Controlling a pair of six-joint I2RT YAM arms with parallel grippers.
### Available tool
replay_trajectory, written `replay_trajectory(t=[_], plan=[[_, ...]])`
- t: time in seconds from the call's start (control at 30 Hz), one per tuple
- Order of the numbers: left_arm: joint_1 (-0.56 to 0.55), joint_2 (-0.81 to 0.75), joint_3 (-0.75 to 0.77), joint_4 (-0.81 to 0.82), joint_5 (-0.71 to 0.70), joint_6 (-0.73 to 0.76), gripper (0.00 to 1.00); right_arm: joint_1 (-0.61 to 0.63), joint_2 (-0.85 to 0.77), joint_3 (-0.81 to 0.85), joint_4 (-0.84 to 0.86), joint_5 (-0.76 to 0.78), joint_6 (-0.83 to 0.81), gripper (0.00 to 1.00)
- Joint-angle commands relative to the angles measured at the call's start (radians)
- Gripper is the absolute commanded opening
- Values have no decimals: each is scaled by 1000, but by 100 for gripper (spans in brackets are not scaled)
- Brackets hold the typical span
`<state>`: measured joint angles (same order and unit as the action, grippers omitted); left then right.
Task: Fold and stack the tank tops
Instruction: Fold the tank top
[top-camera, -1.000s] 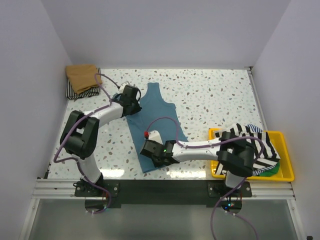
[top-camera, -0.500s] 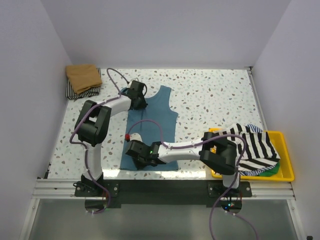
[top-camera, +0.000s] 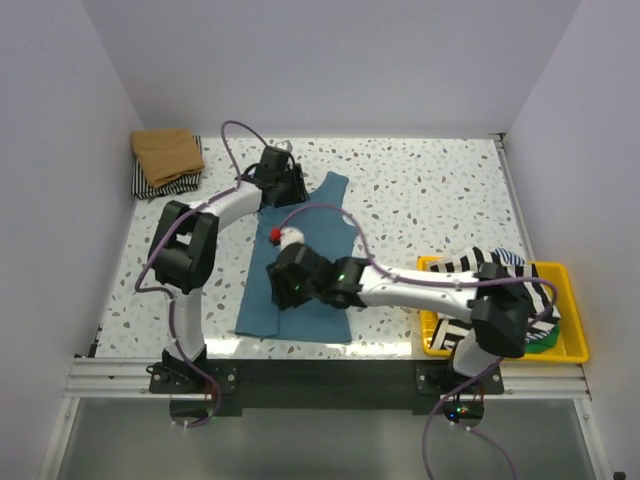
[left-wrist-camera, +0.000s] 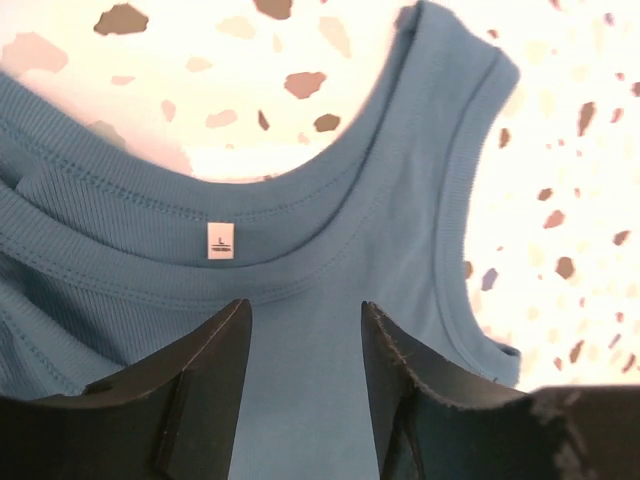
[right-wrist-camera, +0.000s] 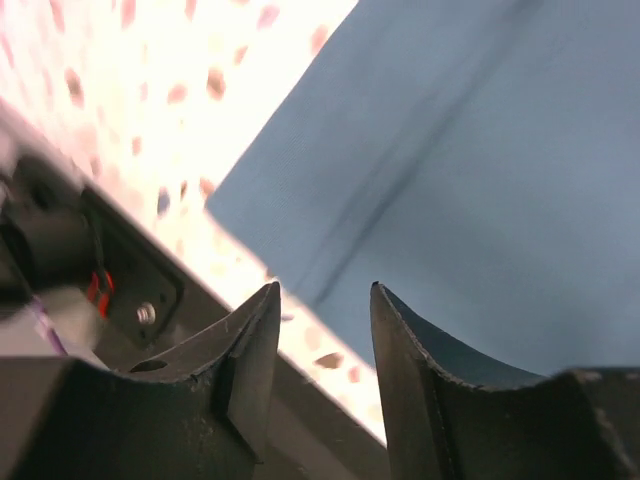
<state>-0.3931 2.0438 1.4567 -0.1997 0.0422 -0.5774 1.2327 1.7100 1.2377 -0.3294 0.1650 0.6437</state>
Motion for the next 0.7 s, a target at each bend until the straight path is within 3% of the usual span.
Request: replay_trajectory(t=[0.0, 0.17, 0.37, 0.67], plan=[[3, -140, 33, 49, 33, 22, 55, -194, -197, -73, -83, 44, 8, 45], [-38, -282, -77, 51, -14, -32, 56, -465, -231, -138, -95, -1, -15, 40], [-164, -454, -310, 60, -39, -70, 52, -686, -57, -58, -66, -96, -56, 36], [-430, -611, -533, 14, -65, -65, 47, -763, 157, 62, -22, -124, -61, 34]])
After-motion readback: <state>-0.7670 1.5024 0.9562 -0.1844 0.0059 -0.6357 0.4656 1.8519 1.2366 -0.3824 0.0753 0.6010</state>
